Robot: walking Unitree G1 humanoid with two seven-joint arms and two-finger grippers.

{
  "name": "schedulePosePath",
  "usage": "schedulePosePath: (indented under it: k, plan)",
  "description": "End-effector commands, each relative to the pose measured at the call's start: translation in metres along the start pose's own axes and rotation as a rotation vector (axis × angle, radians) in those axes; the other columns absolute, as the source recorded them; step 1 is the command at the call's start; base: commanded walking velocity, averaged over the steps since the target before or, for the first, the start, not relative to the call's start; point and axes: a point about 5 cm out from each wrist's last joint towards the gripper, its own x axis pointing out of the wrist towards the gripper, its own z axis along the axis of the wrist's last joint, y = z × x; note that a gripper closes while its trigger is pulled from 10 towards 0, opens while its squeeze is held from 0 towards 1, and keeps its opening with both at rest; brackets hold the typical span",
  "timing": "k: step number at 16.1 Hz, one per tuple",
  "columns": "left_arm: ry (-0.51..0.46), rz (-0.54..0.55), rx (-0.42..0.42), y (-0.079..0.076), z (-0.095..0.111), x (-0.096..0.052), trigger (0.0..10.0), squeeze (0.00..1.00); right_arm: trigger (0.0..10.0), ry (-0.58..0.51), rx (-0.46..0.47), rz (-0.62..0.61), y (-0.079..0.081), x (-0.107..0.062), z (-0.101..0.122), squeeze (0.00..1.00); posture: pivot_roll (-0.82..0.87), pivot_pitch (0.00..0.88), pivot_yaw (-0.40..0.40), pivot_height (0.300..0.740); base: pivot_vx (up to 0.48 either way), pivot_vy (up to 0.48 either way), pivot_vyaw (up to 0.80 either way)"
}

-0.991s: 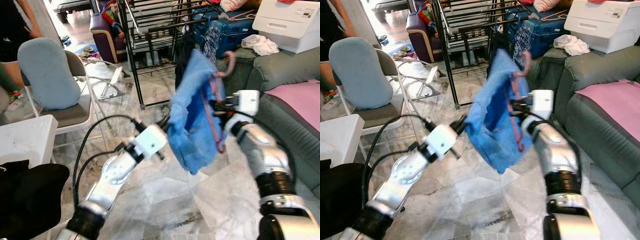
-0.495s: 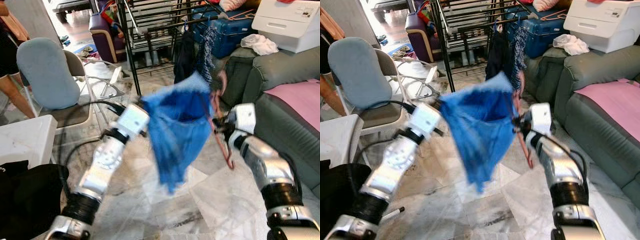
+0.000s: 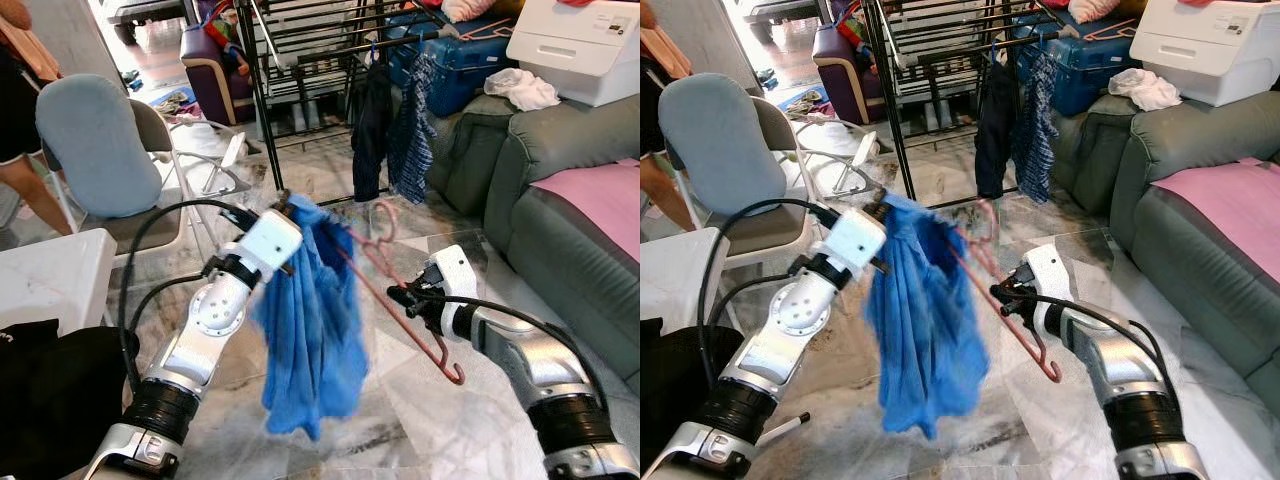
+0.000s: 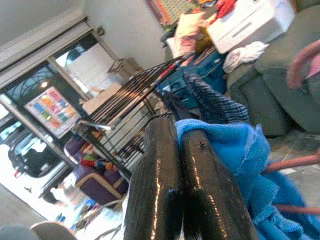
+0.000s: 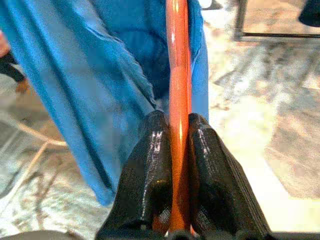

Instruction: Hang hanger

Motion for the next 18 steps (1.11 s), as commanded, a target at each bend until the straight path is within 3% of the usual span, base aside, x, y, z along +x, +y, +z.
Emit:
schedulePosePath:
  k: [1,8,10,11,13,16,18]
  plan:
    - [-0.021,-0.024,0.033,0.003,0.002,0.002,10.0,0.00,10.0,-0.012,-0.025,0.055,0.009,0.000,0.006,0.00,-0.13,0.000,0.092,0.740,0.000,0.000,0.00]
    - [0.012,-0.091,0.174,0.008,-0.009,0.000,10.0,0.00,10.0,0.001,-0.032,0.182,0.017,-0.012,0.010,0.00,-0.12,0.000,0.091,0.740,0.000,0.000,0.00]
    - [-0.022,-0.080,0.143,0.010,-0.003,0.001,10.0,0.00,10.0,0.000,-0.014,0.140,0.015,-0.008,0.008,0.00,-0.12,0.000,0.091,0.740,0.000,0.000,0.00]
    - [-0.081,-0.094,0.076,0.005,0.009,0.002,10.0,0.00,10.0,-0.017,0.011,0.053,0.008,-0.002,0.007,0.00,-0.13,0.000,0.092,0.740,0.000,0.000,0.00]
    - [-0.164,-0.239,-0.072,-0.023,0.027,-0.009,10.0,0.00,10.0,-0.141,0.077,-0.164,-0.017,0.002,0.023,0.00,-0.12,0.000,0.090,0.740,0.000,0.000,0.00]
    - [-0.141,-0.304,-0.164,-0.040,0.022,-0.027,10.0,0.00,10.0,-0.282,0.133,-0.339,-0.043,-0.009,0.047,0.00,-0.12,0.000,0.087,0.740,0.000,0.000,0.00]
    - [-0.121,-0.300,-0.197,-0.041,0.019,-0.032,10.0,0.00,10.0,-0.338,0.155,-0.411,-0.054,-0.016,0.056,0.00,-0.12,0.000,0.087,0.740,0.000,0.000,0.00]
